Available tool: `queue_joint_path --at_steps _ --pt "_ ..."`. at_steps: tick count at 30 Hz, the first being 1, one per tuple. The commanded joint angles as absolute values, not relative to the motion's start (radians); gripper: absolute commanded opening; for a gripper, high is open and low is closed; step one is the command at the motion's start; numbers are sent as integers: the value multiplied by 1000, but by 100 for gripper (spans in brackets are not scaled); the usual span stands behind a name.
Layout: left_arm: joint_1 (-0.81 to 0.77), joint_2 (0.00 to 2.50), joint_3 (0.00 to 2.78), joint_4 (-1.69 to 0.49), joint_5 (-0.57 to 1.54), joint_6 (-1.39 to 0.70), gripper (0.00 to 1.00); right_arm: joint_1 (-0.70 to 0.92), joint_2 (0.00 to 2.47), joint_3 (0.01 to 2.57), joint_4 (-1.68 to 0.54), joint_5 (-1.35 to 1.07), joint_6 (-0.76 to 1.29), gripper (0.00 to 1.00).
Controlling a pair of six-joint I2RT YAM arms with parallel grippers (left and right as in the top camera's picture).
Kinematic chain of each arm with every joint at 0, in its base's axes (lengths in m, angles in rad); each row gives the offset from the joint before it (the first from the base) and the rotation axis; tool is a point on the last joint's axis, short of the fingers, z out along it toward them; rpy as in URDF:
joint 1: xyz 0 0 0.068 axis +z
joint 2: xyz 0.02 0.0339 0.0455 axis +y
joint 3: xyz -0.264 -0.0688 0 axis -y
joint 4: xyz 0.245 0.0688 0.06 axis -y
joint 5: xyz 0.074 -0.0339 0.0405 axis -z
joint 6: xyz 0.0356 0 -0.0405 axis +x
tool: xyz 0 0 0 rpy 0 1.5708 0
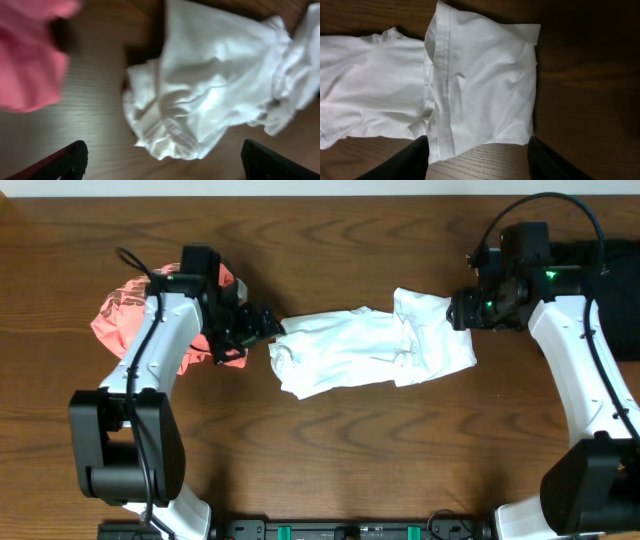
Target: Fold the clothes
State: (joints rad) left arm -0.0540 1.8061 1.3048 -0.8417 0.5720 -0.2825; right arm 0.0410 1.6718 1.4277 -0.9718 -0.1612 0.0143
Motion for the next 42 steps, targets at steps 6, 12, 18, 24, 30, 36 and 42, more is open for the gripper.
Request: queue_joint_path --at_steps 6,12,18,24,30,36,42 --pt "-52 1796 1162 -679 716 -186 98 46 1674 1430 -978 -169 -17 61" --pt "-52 1796 1040 -513 720 -176 98 46 1674 1430 -981 -169 -16 61" --pt "-52 1796 929 -340 727 -177 98 46 1674 1430 -987 -169 -16 61" --pt "-54 1796 858 -201 760 -177 88 46 1674 1430 -987 -170 -15 61" --pt "-103 1796 854 -165 760 -178 72 46 1674 1430 -987 -170 -5 61" --pt "-172 1796 854 -139 759 -199 47 46 1674 1430 -987 -169 -5 61" --pt "-144 1795 858 -118 760 -252 12 46 1674 1430 -989 -169 -5 61"
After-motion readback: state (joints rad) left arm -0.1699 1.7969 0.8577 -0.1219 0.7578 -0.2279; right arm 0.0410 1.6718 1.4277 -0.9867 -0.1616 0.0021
